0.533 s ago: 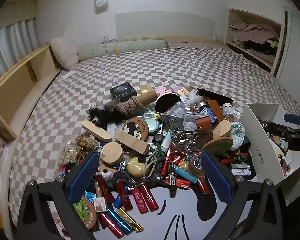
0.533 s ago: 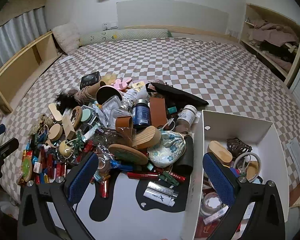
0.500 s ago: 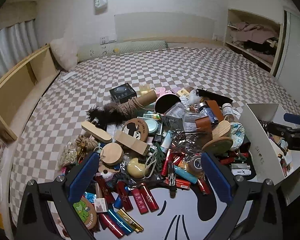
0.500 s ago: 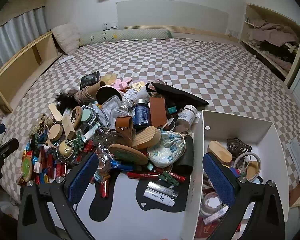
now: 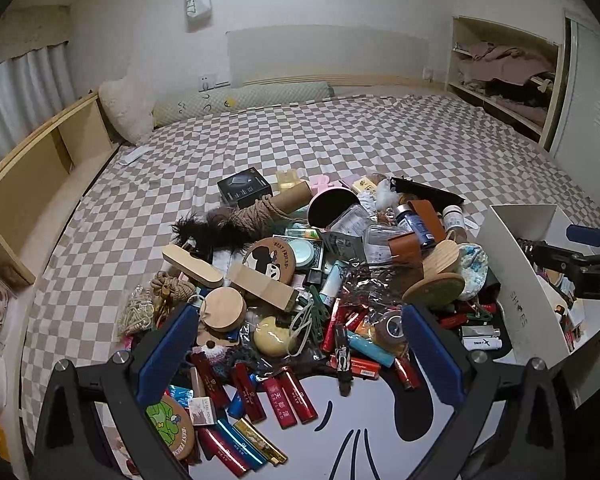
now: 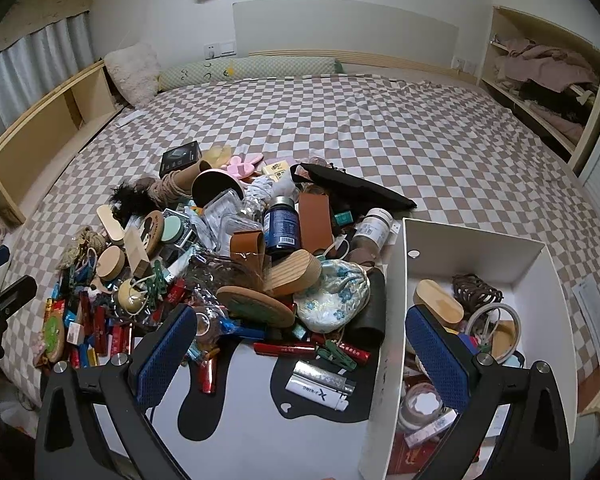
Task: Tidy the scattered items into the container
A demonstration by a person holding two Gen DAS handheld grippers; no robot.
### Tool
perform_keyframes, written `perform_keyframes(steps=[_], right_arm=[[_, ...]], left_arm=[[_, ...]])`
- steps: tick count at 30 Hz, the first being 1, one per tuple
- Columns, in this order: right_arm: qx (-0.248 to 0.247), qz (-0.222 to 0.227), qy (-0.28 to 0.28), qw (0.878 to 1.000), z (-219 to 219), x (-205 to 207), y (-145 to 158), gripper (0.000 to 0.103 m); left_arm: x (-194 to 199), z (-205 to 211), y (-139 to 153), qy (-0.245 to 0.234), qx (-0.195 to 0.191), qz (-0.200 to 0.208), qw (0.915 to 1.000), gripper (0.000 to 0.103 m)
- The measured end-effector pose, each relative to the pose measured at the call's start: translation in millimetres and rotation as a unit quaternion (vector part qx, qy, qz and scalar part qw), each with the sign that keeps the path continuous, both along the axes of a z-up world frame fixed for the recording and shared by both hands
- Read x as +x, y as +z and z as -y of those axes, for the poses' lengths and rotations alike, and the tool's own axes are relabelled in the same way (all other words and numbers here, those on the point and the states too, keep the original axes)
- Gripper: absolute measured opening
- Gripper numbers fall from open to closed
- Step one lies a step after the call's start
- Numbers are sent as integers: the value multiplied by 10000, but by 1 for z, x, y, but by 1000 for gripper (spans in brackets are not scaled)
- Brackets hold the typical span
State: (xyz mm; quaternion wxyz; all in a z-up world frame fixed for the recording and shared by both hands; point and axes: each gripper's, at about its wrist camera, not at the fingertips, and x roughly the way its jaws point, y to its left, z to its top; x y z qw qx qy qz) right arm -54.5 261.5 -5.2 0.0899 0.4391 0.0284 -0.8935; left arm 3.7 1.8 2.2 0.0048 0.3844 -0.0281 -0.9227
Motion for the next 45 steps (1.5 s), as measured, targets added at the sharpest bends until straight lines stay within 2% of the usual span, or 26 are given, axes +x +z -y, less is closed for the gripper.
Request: perform_keyframes(steps=[45], right_arm=[[-66,171,-23,9998,-1,0,-3,103]], left_arm=[[0,6,2,-31,44,65,10000,103]])
